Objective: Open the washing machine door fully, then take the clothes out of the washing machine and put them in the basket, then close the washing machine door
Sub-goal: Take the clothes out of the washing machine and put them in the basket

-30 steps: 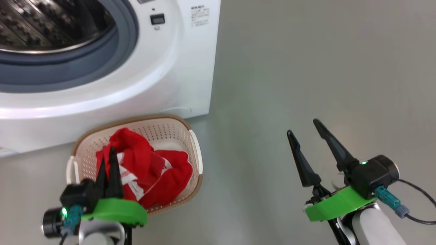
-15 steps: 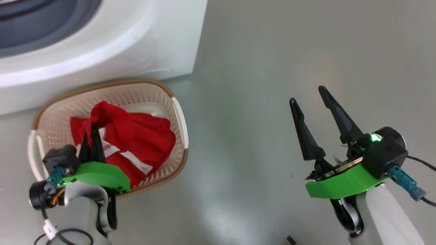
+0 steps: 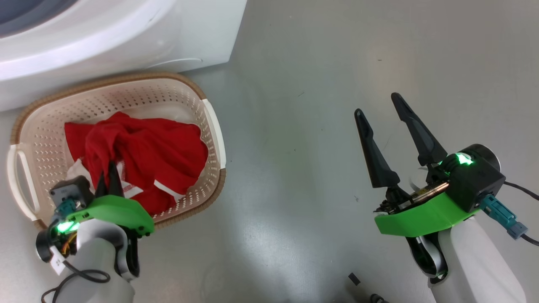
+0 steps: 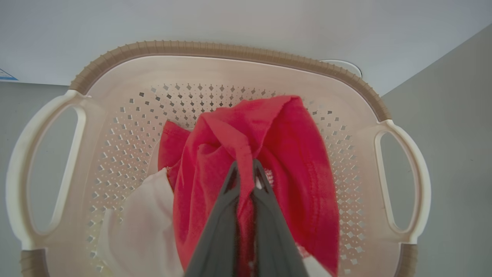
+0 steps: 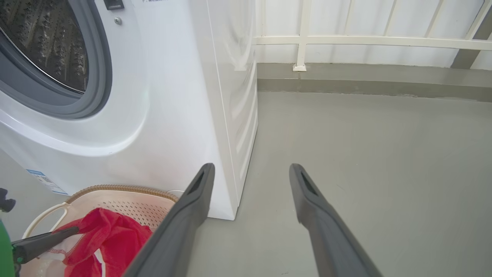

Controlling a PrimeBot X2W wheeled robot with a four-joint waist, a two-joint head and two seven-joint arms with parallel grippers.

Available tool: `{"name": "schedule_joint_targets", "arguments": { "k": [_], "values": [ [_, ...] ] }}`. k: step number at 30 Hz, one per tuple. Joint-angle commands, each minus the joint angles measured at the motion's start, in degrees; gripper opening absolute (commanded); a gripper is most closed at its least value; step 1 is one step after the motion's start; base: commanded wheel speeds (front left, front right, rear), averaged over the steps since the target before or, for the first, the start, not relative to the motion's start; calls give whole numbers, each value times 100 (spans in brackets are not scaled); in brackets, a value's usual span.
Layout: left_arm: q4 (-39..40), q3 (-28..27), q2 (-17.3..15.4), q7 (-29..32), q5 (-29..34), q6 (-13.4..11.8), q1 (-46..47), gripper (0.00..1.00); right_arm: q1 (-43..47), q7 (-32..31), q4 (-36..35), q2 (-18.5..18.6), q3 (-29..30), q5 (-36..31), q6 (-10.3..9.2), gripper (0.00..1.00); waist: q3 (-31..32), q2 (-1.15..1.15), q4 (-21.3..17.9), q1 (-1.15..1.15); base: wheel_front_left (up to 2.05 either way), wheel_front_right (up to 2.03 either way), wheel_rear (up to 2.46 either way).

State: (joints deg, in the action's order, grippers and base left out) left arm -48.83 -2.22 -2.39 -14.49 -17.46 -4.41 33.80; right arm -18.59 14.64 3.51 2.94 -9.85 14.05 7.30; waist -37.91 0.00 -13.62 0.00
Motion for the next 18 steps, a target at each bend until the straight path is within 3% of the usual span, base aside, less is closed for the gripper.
{"name": "schedule_joint_targets", "arguments": {
  "k": [1, 5, 9, 18],
  "values": [
    [6, -162, -66, -51, 91, 53, -22, 0, 3, 36, -116, -6, -111, 30, 19, 100, 6, 0, 5, 0, 0, 0, 0],
    [-169, -209, -58, -51, 119, 176, 43, 0, 17, 36, -85, -6, -100, 27, 19, 100, 57, 0, 30, 0, 0, 0, 0],
    [-360, -253, -53, -51, 84, 265, 31, 97, 56, 36, -28, -6, -107, 30, 19, 100, 222, 0, 74, 0, 0, 0, 0],
    [304, -374, -50, -51, 11, 406, -414, 100, 192, 36, 118, -6, -169, -22, 19, 100, 806, 0, 203, 0, 0, 0, 0]
  ]
}}
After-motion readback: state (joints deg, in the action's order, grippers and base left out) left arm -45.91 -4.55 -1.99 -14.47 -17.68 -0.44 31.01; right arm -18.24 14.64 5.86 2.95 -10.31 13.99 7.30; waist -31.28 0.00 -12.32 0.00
